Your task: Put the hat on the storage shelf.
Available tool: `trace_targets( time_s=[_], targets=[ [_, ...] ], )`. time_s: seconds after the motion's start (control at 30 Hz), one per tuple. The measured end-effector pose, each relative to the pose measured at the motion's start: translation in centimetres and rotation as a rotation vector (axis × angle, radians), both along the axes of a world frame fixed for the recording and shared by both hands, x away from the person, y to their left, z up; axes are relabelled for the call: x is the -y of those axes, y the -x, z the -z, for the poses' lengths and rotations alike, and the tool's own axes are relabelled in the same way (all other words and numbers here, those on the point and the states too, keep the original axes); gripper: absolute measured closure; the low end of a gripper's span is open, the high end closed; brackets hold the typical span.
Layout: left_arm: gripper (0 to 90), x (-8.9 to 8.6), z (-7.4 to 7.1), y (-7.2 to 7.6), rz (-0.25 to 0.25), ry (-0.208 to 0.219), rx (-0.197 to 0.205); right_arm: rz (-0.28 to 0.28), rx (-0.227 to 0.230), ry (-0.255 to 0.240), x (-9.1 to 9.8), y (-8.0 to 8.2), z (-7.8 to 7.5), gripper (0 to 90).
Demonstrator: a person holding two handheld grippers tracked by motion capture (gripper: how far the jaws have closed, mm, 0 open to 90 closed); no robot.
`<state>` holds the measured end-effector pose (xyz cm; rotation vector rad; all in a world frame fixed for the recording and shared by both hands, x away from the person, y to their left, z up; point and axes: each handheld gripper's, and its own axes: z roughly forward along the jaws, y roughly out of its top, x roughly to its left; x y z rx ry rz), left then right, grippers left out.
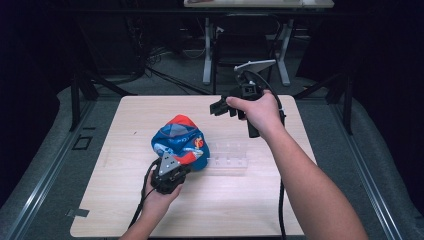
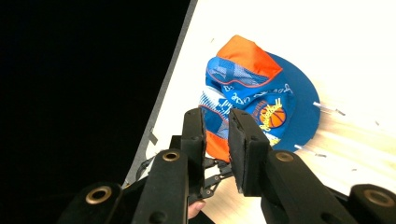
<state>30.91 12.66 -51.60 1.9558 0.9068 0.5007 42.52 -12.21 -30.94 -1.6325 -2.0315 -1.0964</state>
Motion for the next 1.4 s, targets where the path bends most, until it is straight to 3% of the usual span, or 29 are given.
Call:
trace_targets(
  time_s=[0.13, 0.4, 0.57, 0.67, 0.73, 0.93, 1.07, 1.4],
  targets=[
    [79.7, -0.2, 0.0, 0.1, -0.002, 0.006, 0.003, 0.002, 0.010, 0.009, 0.3, 0.2, 0.0, 75.3],
    [66.0, -1.2, 0.3, 0.9, -0.012, 0.037, 0.002, 0.012, 0.051, 0.081, 0.9, 0.9, 0.1, 72.4],
    [58.9, -2.1, 0.6, 1.4, -0.019, 0.024, -0.009, 0.006, 0.060, 0.122, 1.6, 1.6, 0.4, 67.7],
    [55.9, -2.8, 0.8, 1.7, -0.023, 0.014, -0.018, 0.015, 0.089, 0.163, 2.0, 2.0, 0.5, 64.5],
    [53.4, -3.4, 0.9, 1.8, -0.028, 0.010, -0.016, 0.024, 0.091, 0.158, 2.3, 2.2, 0.7, 61.8],
    [49.1, -5.3, 1.5, 2.1, -0.029, -0.011, -0.056, 0.046, 0.116, 0.190, 3.4, 2.8, 1.3, 57.4],
    [48.7, -6.4, 1.8, 2.5, -0.042, -0.023, -0.085, 0.052, 0.105, 0.191, 4.1, 3.1, 1.8, 55.3],
    [47.9, -8.7, 2.6, 2.9, -0.092, 0.014, -0.076, 0.064, 0.089, 0.204, 5.1, 4.3, 3.9, 54.6]
  ],
)
